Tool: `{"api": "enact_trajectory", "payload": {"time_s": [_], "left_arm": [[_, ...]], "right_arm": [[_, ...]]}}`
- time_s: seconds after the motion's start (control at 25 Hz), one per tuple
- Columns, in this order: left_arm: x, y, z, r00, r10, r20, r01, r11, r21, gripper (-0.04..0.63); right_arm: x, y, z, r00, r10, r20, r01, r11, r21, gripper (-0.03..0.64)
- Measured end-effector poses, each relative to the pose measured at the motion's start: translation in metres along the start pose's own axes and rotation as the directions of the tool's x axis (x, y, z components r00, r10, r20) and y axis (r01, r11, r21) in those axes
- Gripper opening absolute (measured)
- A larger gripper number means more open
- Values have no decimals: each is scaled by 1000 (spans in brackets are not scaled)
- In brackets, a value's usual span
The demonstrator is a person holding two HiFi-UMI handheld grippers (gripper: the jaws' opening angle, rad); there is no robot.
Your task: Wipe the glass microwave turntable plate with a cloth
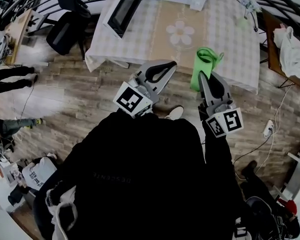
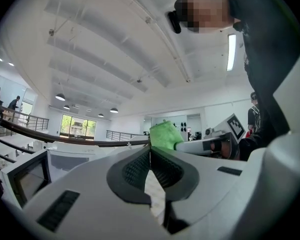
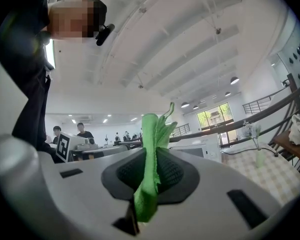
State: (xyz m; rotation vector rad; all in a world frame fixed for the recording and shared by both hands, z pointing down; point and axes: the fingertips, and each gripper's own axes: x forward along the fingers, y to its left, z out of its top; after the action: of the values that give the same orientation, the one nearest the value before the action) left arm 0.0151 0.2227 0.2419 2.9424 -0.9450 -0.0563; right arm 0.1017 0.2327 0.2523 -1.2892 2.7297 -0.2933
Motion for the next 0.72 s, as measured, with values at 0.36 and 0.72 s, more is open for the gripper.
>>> {"api": "enact_trajectory", "payload": {"time_s": [0.36,0.72], "left_arm": [[25,-23,-2,999,27,19,-28,998,49,21],[38,-3,-8,999,45,9,-46,999,28,21]], "right_arm": [[-18,-19,-4,998,61,-12,-62,998,-12,55],[5,-39,-9,997,65,-35,-65,998,1,55]]}}
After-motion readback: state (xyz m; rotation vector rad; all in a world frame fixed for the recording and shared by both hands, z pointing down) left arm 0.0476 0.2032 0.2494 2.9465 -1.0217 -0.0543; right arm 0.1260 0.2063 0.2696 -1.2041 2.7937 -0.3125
